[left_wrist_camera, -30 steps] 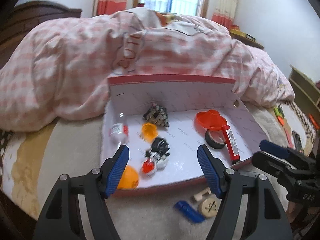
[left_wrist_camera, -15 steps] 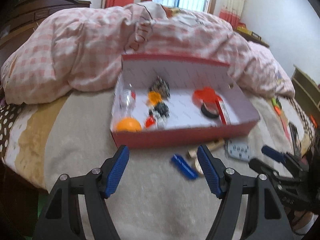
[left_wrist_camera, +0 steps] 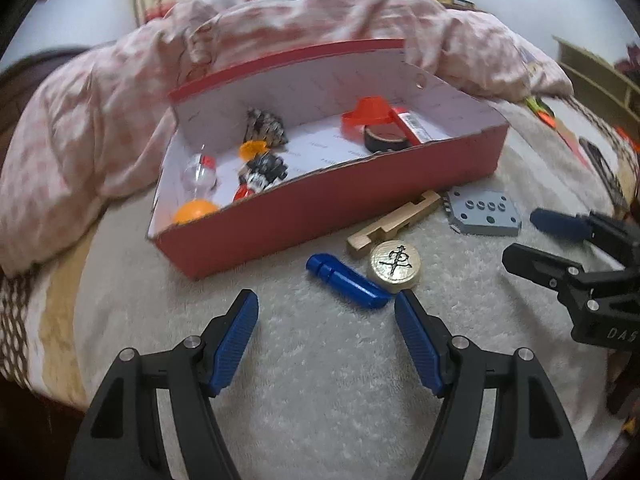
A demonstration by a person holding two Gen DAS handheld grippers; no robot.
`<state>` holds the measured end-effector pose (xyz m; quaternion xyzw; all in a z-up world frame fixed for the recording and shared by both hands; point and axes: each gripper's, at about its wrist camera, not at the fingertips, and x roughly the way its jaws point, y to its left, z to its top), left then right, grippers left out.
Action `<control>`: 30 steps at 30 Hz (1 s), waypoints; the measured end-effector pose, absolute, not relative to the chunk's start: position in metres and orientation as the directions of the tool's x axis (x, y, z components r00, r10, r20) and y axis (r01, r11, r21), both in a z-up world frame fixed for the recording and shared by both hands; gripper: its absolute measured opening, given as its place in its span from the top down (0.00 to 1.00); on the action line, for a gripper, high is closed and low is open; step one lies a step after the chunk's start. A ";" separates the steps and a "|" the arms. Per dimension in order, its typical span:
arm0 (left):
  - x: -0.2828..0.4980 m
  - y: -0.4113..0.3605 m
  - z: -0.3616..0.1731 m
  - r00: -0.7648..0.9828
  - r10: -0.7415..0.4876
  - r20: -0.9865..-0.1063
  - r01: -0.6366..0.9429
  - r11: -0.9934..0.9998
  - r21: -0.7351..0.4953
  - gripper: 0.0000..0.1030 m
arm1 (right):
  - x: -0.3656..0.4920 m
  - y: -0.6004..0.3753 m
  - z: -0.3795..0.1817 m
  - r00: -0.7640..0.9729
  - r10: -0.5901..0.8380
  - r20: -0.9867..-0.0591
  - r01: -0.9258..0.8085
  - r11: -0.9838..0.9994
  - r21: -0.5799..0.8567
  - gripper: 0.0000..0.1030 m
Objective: Organize objects
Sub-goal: 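Withdraw both grippers from the box toward the remaining items, then grasp the blue plastic piece with the left gripper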
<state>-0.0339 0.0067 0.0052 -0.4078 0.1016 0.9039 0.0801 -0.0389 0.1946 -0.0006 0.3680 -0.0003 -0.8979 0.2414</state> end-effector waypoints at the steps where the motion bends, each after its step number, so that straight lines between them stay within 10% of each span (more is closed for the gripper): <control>1: -0.034 0.009 0.005 -0.662 0.054 -0.748 -0.237 -0.961 0.141 0.31 | -0.039 0.194 -0.001 -0.614 -0.429 -0.662 0.435 -0.884 0.170 0.30; 30: -0.032 -0.068 -0.002 -0.634 -0.235 -0.737 0.142 -0.972 0.187 0.29 | -0.034 0.175 -0.004 -0.635 -0.353 -0.687 0.445 -0.894 0.049 0.23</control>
